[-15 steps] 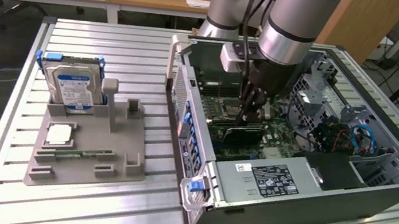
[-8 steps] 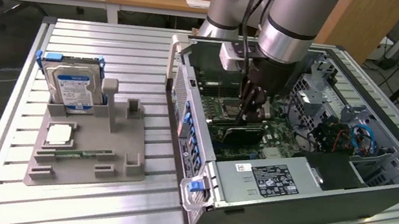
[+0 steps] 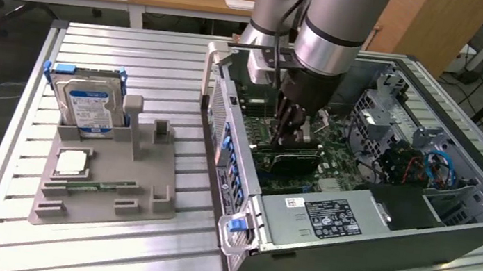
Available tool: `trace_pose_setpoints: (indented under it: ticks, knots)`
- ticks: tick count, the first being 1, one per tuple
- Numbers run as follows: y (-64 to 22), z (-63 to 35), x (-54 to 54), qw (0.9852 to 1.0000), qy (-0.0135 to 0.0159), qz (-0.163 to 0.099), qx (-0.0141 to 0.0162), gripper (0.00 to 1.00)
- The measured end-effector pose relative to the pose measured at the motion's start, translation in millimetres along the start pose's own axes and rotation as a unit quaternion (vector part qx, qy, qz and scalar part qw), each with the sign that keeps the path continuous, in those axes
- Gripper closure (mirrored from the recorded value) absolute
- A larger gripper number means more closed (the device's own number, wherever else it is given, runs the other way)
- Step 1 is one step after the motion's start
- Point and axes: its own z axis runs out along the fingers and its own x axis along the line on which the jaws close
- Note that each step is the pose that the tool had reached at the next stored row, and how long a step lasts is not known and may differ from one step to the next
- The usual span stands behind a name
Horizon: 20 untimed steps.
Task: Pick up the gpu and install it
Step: 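Insert the gpu into the slot, then press down on the gpu until it lock into place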
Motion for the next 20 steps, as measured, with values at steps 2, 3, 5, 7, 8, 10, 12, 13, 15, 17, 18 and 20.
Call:
trace_pose_setpoints:
  ticks: [2, 3, 5, 7, 8, 10, 12, 13, 15, 17, 18, 20]
  knots:
    - [1.6, -0.1, -0.1, 1.0000, -0.0002, 0.000, -0.0004, 0.89]
    - [1.8, -0.1, -0.2, 1.0000, -0.0002, 0.000, -0.0004, 0.89]
    - [1.8, -0.1, -0.2, 1.0000, -0.0002, 0.000, -0.0004, 0.89]
    - [1.8, -0.1, -0.2, 1.0000, -0.0003, 0.000, -0.0005, 0.89]
    - [1.8, 0.0, -0.2, 1.0000, -0.0003, 0.000, -0.0004, 0.89]
    - [1.9, 0.0, -0.2, 1.0000, -0.0003, 0.000, -0.0004, 0.89]
    - [1.8, 0.0, -0.2, 1.0000, -0.0003, 0.000, -0.0004, 0.89]
    - [1.8, 0.0, -0.2, 1.0000, -0.0003, 0.000, -0.0004, 0.89]
    - [1.8, 0.0, -0.2, 1.0000, -0.0003, 0.000, -0.0004, 0.89]
    - [1.8, -0.1, -0.2, 1.0000, -0.0002, 0.000, -0.0005, 0.89]
    - [2.2, 0.0, -0.5, 1.0000, -0.0003, 0.000, -0.0004, 0.89]
    - [2.6, 0.0, -1.0, 1.0000, -0.0004, 0.000, 0.0005, 0.89]
